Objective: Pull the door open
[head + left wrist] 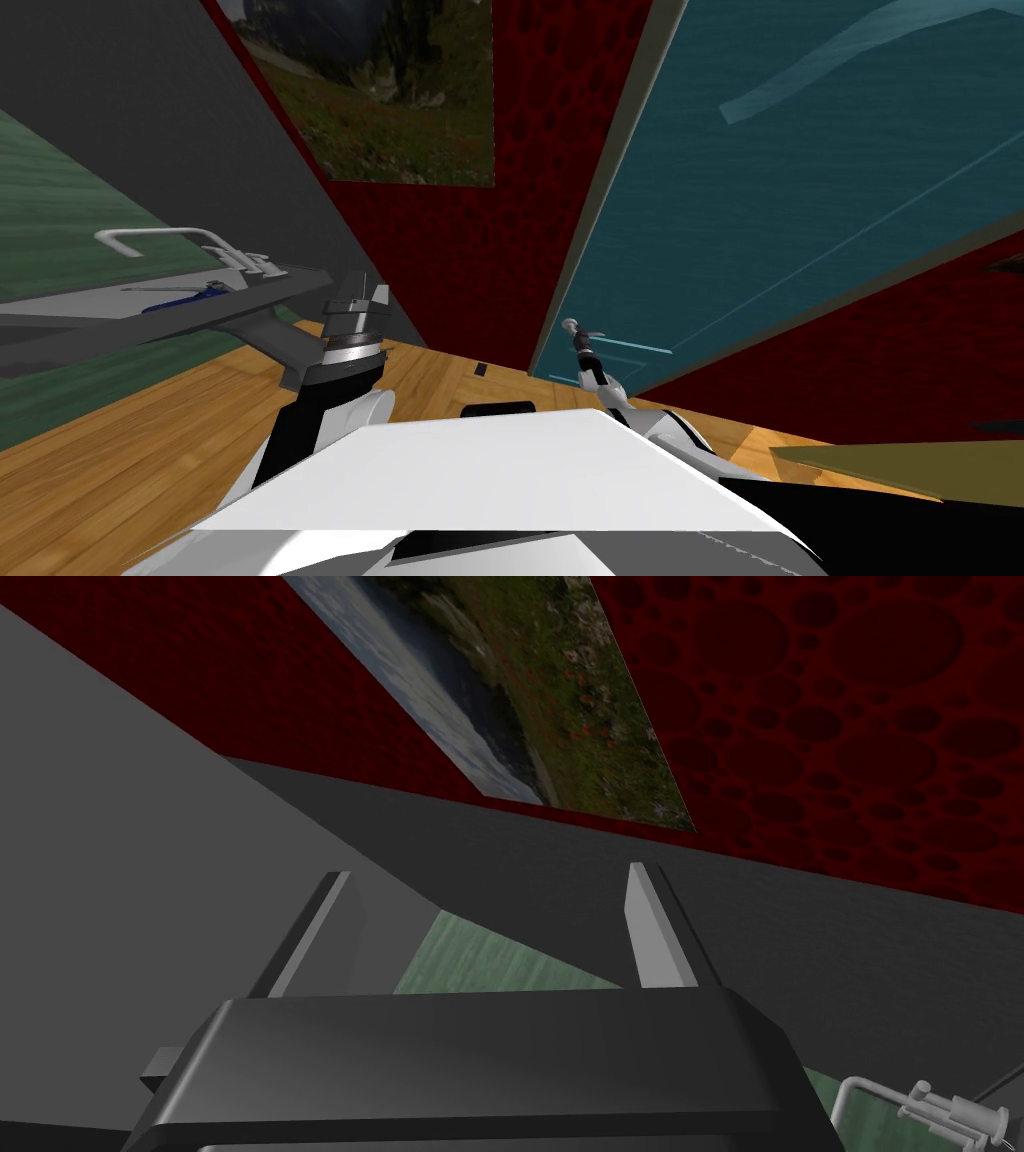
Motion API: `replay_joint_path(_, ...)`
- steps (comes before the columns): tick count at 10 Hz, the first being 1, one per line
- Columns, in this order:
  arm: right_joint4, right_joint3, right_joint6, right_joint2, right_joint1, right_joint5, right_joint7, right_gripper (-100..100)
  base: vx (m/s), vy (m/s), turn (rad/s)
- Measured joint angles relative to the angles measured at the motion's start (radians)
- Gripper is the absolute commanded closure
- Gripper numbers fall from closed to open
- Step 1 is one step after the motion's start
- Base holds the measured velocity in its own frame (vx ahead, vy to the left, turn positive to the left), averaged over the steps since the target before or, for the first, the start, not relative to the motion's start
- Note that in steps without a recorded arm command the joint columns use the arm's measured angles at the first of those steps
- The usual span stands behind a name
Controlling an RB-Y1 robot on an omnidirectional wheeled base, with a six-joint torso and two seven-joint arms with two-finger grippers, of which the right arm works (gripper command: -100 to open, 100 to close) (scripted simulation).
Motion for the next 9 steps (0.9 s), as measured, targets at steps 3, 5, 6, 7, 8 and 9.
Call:
replay_joint_path(3,0.0,0.0,0.003,0.0,0.001,0.0,-0.001,100,-0.008,-0.003,0.006)
replay_joint_path(5,0.001,0.0,0.003,0.001,0.001,0.0,0.0,100,-0.054,-0.015,0.043)
replay_joint_path(6,0.0,0.0,0.001,-0.003,0.001,0.004,-0.006,100,-0.205,-0.077,0.135)
replay_joint_path(7,-0.013,0.001,0.003,-0.006,0.006,0.011,-0.013,100,-0.209,-0.075,0.141)
replay_joint_path(8,-0.021,0.003,0.004,-0.006,0.012,0.019,-0.02,100,-0.232,-0.04,0.138)
replay_joint_path(9,-0.009,0.007,-0.005,-0.01,0.009,0.029,-0.031,100,-0.215,-0.049,0.124)
